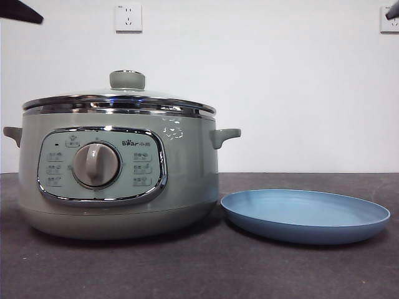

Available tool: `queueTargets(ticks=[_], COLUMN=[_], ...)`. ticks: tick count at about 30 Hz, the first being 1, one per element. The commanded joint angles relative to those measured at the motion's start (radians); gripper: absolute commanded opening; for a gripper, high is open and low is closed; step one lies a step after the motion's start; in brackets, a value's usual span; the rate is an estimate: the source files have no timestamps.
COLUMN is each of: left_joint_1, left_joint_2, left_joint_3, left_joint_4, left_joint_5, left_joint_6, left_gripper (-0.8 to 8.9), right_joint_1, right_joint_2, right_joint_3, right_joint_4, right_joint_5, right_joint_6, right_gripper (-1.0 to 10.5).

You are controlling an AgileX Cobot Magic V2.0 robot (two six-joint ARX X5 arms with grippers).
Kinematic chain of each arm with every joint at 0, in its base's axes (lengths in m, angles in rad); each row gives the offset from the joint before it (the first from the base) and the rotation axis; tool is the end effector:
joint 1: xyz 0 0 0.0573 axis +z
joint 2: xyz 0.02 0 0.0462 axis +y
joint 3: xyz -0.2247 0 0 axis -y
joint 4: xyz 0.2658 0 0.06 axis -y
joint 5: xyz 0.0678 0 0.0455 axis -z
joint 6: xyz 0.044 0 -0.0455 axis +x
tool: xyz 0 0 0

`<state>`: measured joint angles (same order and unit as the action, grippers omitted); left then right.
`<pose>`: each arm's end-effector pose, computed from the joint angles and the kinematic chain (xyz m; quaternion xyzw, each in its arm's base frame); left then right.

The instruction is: Take the pumpkin out from the steamer,put the pumpkin in the blue plate,close the lid

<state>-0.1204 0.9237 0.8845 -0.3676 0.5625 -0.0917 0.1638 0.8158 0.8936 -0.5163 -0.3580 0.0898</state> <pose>0.2443 -0.0532 0.2908 -0.0865 0.2119 -0.3186 0.9198 0.2195 0.0519 0.3013 0.0634 0.2276 0.2418 0.9411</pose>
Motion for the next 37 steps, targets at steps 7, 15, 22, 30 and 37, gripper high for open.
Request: queueTargets(ticks=[7, 15, 22, 30, 37], left_joint_1=[-0.174, -0.287, -0.319, -0.32, -0.32], left_joint_2=[0.224, 0.418, 0.501, 0.515, 0.515], left_joint_3=[0.218, 0.348, 0.348, 0.348, 0.348], left_joint_4=[-0.091, -0.142, -0.183, -0.204, -0.208], left_joint_5=[-0.198, -0.322, -0.374, -0.381, -0.38], left_joint_6=[0.092, 0.153, 0.173, 0.176, 0.209], left_gripper=[3.95, 3.94, 3.93, 3.09, -0.08], right_joint_1=[0.002, 0.002, 0.002, 0.002, 0.002], right_joint_2=[0.015, 0.015, 0.015, 0.015, 0.015], right_joint_3=[0.001, 0.001, 0.001, 0.001, 0.001], right_joint_4=[0.006, -0.001, -0.018, -0.019, -0.019], right_joint_5=[-0.005, -0.005, -0.003, -0.003, -0.004], right_joint_6=[-0.001, -0.001, -0.002, -0.002, -0.002], right_gripper=[4.4, 4.4, 4.4, 4.4, 4.4])
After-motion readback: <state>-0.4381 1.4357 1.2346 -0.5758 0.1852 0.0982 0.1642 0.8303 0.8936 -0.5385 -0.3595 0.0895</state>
